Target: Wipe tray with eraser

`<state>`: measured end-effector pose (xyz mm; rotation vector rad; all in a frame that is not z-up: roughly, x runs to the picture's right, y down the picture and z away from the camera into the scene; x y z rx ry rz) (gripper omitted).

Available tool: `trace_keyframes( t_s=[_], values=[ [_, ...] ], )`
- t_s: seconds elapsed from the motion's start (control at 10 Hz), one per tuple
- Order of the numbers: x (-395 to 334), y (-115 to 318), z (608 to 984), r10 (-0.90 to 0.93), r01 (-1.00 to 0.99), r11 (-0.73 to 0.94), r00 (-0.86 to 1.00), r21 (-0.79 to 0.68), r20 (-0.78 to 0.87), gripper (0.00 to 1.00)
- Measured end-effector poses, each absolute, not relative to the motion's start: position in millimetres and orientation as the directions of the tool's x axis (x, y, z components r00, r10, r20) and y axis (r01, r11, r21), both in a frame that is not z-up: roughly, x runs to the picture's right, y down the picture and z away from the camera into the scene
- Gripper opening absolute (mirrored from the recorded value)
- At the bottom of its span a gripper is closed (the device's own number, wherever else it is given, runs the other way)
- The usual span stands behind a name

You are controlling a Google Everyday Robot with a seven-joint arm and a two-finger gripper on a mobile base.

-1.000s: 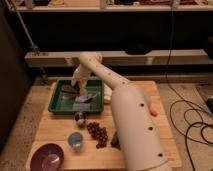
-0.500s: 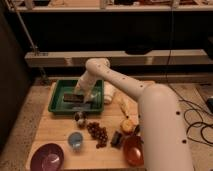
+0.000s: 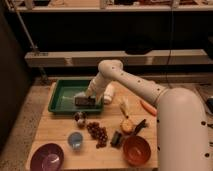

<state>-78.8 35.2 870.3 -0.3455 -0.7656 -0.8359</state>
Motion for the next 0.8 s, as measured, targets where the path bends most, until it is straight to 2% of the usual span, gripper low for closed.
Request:
trace_keyframes(
  t_s=[0.3, 0.8],
  values=[
    [-71.8, 5.2, 894.1, -0.537, 0.749, 0.662, 0.491, -0.018, 0.686, 0.0],
    [-92.5, -68.6, 958.7, -0.515, 0.673, 0.739, 0.607, -0.046, 0.605, 0.0]
  ],
)
